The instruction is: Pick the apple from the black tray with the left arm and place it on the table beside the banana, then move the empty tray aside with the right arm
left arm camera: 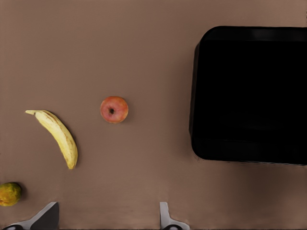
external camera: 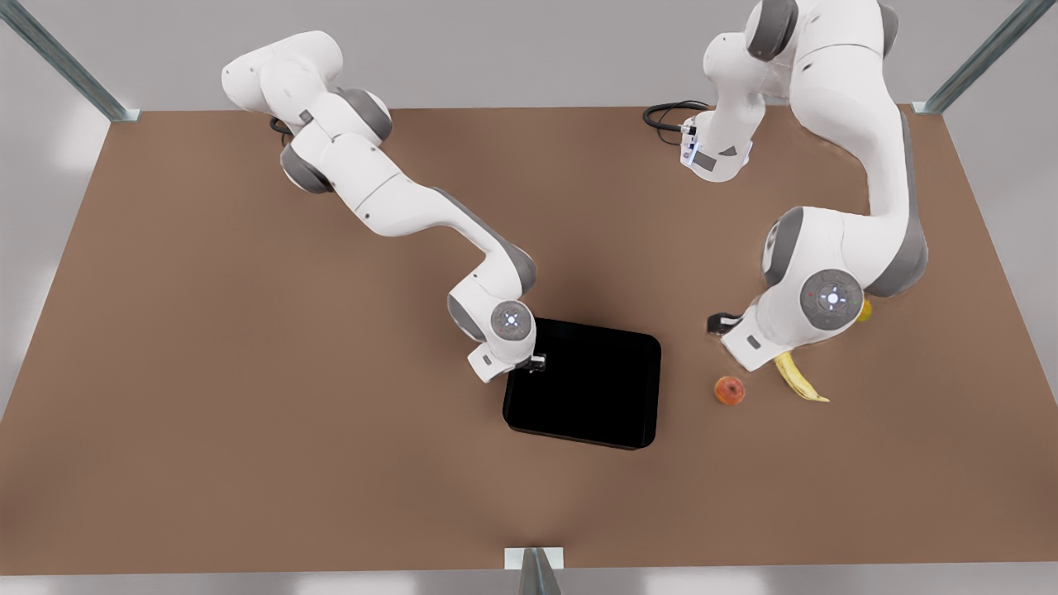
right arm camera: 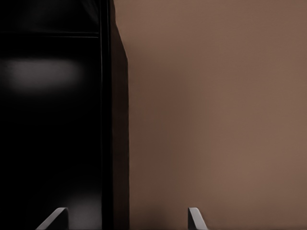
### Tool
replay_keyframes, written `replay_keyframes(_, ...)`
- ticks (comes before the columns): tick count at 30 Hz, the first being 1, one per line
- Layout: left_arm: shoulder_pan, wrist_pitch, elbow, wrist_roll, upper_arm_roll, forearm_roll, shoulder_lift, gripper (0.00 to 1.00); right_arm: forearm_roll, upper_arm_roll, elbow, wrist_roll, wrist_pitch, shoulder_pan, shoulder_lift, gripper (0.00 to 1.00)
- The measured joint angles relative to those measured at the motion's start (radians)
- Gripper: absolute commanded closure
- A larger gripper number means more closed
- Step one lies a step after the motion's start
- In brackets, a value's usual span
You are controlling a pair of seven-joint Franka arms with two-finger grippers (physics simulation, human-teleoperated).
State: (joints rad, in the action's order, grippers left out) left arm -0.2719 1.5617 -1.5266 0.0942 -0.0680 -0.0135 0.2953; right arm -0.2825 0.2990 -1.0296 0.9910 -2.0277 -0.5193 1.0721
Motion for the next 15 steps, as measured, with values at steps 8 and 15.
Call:
replay_keyframes(8,0.316,0.133,-0.404,-0.031,0.066,0.051,-0.263,0.00,0.000,-0.001,0.000,0.054,-0.019,0.003,0.015,0.57)
replay_keyframes(15,0.191,0.166,-0.381,-0.037,0.069,0.062,-0.241,0.00,0.056,0.003,-0.001,0.020,-0.085,0.021,0.023,1.00)
